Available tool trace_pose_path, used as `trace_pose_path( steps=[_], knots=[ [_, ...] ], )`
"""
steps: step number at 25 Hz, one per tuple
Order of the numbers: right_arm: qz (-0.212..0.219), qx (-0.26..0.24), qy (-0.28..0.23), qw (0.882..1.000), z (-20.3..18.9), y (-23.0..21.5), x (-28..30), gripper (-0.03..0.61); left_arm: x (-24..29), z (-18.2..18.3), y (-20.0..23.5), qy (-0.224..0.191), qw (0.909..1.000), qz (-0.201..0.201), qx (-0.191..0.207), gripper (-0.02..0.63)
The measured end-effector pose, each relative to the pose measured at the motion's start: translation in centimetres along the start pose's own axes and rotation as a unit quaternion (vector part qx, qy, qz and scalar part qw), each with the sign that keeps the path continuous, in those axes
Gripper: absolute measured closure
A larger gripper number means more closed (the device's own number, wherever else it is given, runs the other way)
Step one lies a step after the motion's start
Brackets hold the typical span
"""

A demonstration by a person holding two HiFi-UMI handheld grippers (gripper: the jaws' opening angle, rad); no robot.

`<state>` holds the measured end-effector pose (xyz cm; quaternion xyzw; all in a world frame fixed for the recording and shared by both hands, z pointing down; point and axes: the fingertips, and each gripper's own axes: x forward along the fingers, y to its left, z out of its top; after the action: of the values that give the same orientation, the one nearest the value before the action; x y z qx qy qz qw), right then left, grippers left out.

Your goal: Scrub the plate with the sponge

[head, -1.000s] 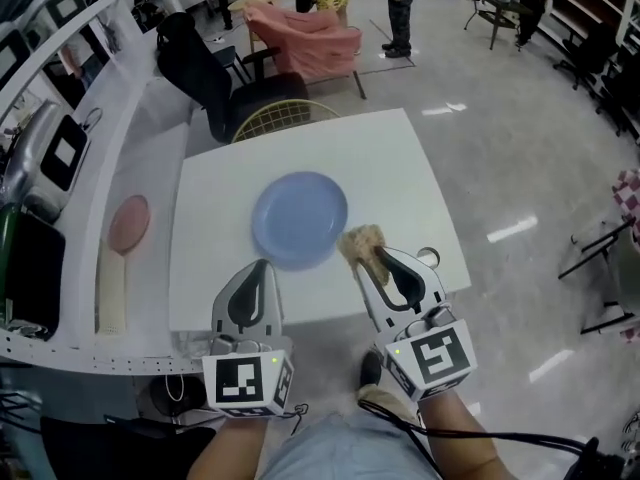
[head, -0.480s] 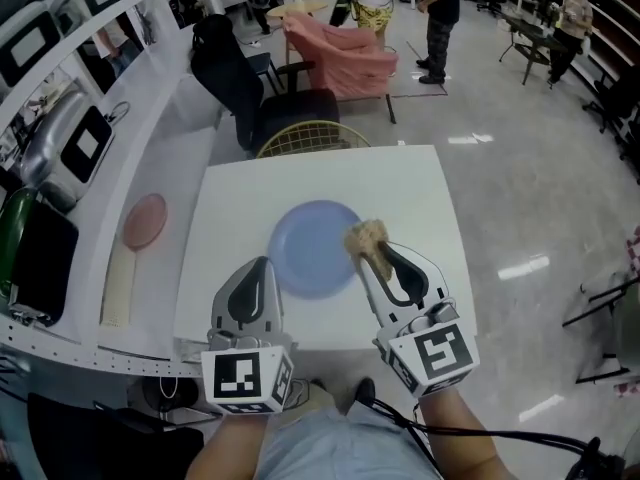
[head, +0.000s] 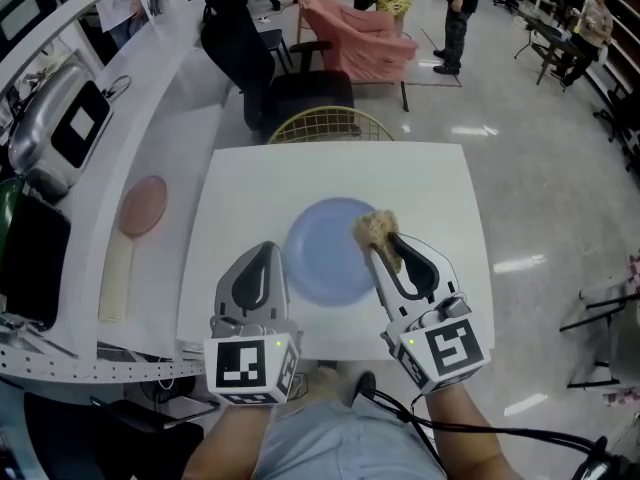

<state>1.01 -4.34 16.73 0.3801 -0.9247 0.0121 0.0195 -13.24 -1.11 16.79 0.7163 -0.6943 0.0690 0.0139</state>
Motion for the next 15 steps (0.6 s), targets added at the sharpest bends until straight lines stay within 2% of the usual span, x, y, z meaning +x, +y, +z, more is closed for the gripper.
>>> trace_pose_path(
  steps=[8, 15],
  knots=[
    [-0.024, 0.032, 0.073, 0.997, -5.5, -0.3, 4.4, 0.468, 4.6, -5.9, 2.3, 0.070, 0.9964, -0.038, -0.028, 0.598],
    [-0.015, 0.054, 0.107, 0.993, -10.6, -0.2, 8.1, 0.468, 8.6, -11.9, 3.1, 0.129, 0.9882, -0.060, -0.057, 0.597]
  ],
)
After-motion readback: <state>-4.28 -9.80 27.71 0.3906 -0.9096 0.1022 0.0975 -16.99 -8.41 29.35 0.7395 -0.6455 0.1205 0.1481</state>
